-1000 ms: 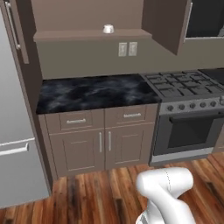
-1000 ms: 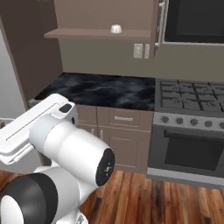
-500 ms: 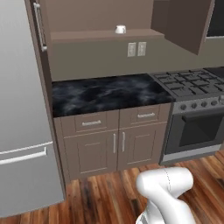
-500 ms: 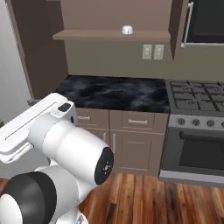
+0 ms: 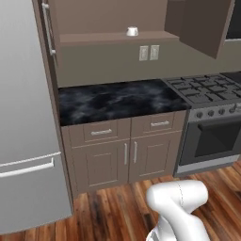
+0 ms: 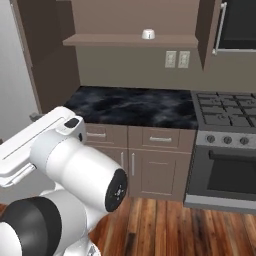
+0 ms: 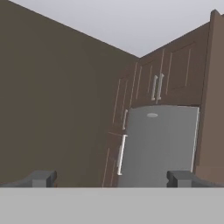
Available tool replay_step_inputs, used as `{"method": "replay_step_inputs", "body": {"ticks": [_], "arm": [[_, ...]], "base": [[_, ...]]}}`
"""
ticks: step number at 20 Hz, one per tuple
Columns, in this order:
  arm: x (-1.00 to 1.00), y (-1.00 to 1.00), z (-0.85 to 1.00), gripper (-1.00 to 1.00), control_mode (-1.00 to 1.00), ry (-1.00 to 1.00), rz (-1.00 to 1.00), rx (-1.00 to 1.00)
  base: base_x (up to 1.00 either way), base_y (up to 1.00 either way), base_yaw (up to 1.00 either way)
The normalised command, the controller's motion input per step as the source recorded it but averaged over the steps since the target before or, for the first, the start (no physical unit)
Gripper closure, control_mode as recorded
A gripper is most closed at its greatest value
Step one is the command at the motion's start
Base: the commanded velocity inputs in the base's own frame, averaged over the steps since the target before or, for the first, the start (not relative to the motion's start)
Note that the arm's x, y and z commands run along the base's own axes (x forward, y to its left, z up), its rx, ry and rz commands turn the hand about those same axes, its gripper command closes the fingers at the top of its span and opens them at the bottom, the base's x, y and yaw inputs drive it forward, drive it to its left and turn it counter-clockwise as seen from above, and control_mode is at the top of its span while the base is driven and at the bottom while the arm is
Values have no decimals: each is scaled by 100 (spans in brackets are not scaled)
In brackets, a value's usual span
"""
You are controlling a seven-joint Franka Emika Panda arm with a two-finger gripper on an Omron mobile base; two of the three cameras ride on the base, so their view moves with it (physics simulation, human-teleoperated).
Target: Open the cabinet directly in front. Then move the beer and the mug to the dining counter with the candle on it.
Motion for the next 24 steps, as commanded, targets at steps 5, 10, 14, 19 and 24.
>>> {"method": "replay_step_inputs", "body": {"ticks": [5, 10, 14, 19, 24], "arm": [[0, 0, 0, -100, 100, 0, 0, 0], [0, 0, 0, -100, 100, 0, 0, 0], [0, 0, 0, -100, 100, 0, 0, 0], [0, 0, 0, -100, 100, 0, 0, 0], [0, 0, 0, -100, 100, 0, 0, 0]], "base": [[24, 0, 0], [40, 0, 0], [60, 0, 0], [69, 9, 0], [58, 15, 0]]}}
